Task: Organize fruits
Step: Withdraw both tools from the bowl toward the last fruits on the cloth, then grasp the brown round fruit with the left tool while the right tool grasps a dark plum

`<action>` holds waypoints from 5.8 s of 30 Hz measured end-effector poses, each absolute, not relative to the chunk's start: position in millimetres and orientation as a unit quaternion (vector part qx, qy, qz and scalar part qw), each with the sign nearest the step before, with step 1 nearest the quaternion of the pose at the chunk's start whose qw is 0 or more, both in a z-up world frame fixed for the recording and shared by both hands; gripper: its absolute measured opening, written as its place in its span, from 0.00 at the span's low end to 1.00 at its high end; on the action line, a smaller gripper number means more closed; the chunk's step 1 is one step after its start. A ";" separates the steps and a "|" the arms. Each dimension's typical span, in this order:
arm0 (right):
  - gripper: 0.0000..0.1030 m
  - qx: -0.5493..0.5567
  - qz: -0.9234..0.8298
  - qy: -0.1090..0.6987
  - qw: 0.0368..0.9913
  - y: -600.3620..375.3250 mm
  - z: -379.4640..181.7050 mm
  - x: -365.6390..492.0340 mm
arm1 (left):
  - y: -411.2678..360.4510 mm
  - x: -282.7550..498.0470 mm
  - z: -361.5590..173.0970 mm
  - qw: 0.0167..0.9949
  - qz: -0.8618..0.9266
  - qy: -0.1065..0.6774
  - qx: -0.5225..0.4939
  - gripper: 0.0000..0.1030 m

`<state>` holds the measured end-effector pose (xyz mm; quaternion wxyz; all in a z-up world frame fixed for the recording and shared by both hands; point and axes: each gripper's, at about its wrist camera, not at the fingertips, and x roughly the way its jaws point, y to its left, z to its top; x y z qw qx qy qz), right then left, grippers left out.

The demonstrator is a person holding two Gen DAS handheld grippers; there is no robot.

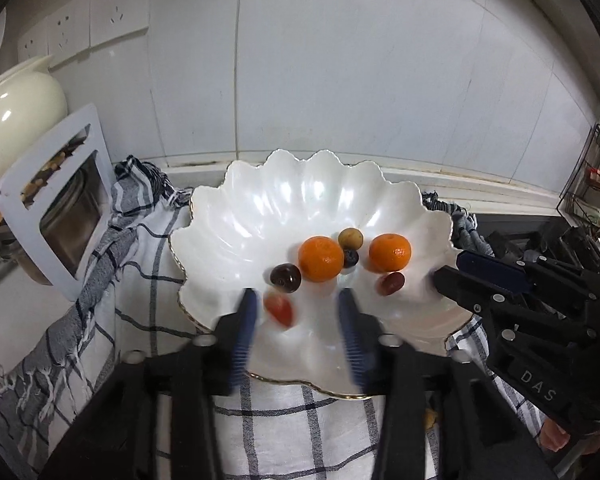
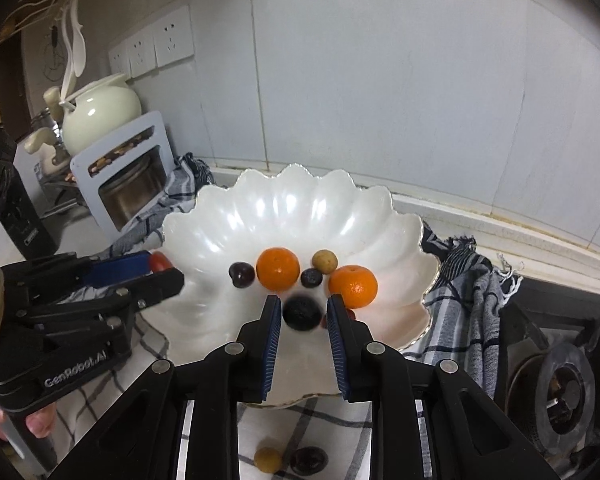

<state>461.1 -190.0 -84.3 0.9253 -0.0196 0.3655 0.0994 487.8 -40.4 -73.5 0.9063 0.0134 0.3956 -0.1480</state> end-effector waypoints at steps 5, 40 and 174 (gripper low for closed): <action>0.38 -0.017 0.085 0.370 0.925 -195.8 -87.7 462.3 | -40.5 487.0 -72.4 0.908 -0.141 0.395 0.019 0.56; 0.38 -0.023 0.106 0.286 0.952 -226.1 -45.2 352.2 | -56.5 363.1 -19.7 0.940 -0.141 0.309 0.040 0.67; 0.27 -0.068 0.195 0.450 0.869 -220.4 -169.9 398.9 | -96.7 372.8 -130.4 0.882 -0.222 0.405 0.097 0.23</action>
